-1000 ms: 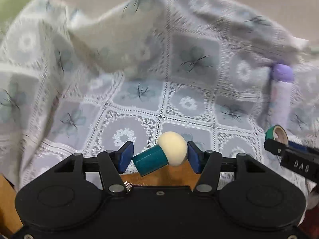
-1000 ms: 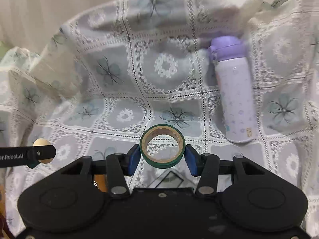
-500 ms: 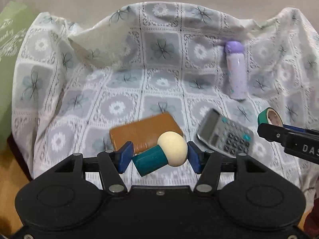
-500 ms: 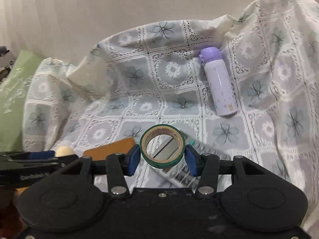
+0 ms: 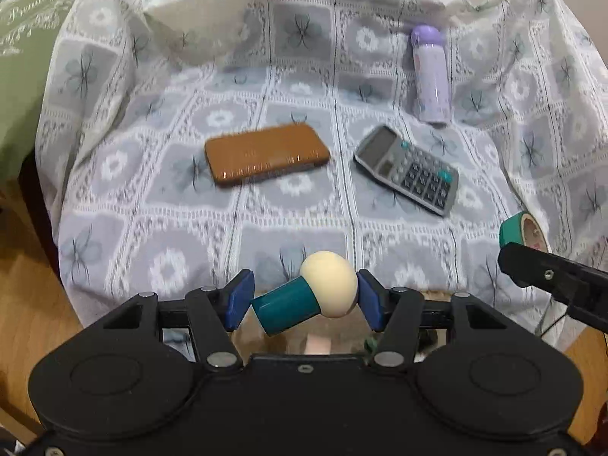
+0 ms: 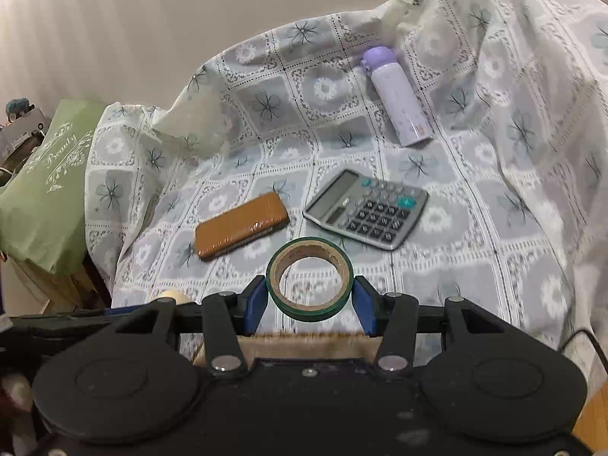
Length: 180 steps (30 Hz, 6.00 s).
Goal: Organize soft objects
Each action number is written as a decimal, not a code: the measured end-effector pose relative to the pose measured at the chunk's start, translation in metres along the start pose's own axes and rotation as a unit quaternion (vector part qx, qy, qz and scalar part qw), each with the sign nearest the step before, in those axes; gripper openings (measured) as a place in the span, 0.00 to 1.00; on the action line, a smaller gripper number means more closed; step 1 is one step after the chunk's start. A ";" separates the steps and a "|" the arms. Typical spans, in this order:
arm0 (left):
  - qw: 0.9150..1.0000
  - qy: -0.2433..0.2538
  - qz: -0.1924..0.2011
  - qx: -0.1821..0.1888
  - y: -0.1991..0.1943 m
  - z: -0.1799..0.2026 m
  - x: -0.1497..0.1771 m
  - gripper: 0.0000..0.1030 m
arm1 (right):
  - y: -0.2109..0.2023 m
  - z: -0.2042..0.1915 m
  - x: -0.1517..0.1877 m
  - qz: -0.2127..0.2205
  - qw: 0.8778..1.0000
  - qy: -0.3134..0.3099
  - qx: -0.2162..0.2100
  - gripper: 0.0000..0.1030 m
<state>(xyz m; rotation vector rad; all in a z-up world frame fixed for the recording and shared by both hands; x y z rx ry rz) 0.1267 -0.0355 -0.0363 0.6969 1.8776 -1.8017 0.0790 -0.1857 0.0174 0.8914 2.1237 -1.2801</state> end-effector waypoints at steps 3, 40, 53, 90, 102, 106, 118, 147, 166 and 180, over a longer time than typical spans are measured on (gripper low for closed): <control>1.000 -0.001 -0.004 0.002 -0.005 0.000 0.013 0.54 | -0.013 -0.005 0.014 0.004 1.000 -0.001 0.003 0.47; 0.996 0.001 -0.089 -0.006 0.001 -0.019 0.100 0.70 | -0.019 -0.034 0.060 -0.043 0.999 -0.032 0.005 0.48; 0.997 0.002 -0.073 -0.017 -0.003 -0.022 0.096 0.70 | -0.003 -0.040 0.037 -0.034 0.997 -0.063 0.010 0.48; 0.998 0.009 -0.009 -0.058 -0.035 -0.018 0.079 0.88 | -0.046 0.009 0.082 -0.082 0.992 -0.047 0.079 0.82; 0.997 0.018 -0.010 -0.068 -0.037 -0.015 0.080 0.88 | -0.046 0.018 0.089 -0.095 0.989 -0.046 0.105 0.90; 0.997 0.019 -0.009 -0.068 -0.037 -0.015 0.080 0.88 | -0.046 0.019 0.090 -0.098 0.989 -0.043 0.106 0.90; 0.997 0.020 -0.015 -0.068 -0.035 -0.015 0.082 0.88 | -0.044 0.020 0.091 -0.103 0.988 -0.038 0.107 0.90; 0.997 0.021 -0.031 -0.065 -0.030 -0.013 0.084 0.88 | -0.042 0.023 0.092 -0.107 0.988 -0.034 0.106 0.90; 0.997 0.022 -0.033 -0.066 -0.029 -0.012 0.085 0.88 | -0.042 0.022 0.092 -0.108 0.988 -0.033 0.107 0.91; 0.997 0.026 -0.035 -0.065 -0.028 -0.014 0.087 0.88 | -0.042 0.023 0.092 -0.108 0.988 -0.033 0.107 0.91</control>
Point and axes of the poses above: each gripper's, at about its wrist camera, not at the fingertips, and y roughly the way its jaws point, z to its right, x to its underside, the point moved 7 cm from there along y, roughly the way its jaws point, and after that the axes turned 13 degrees about -x, right-handed, at the moved point
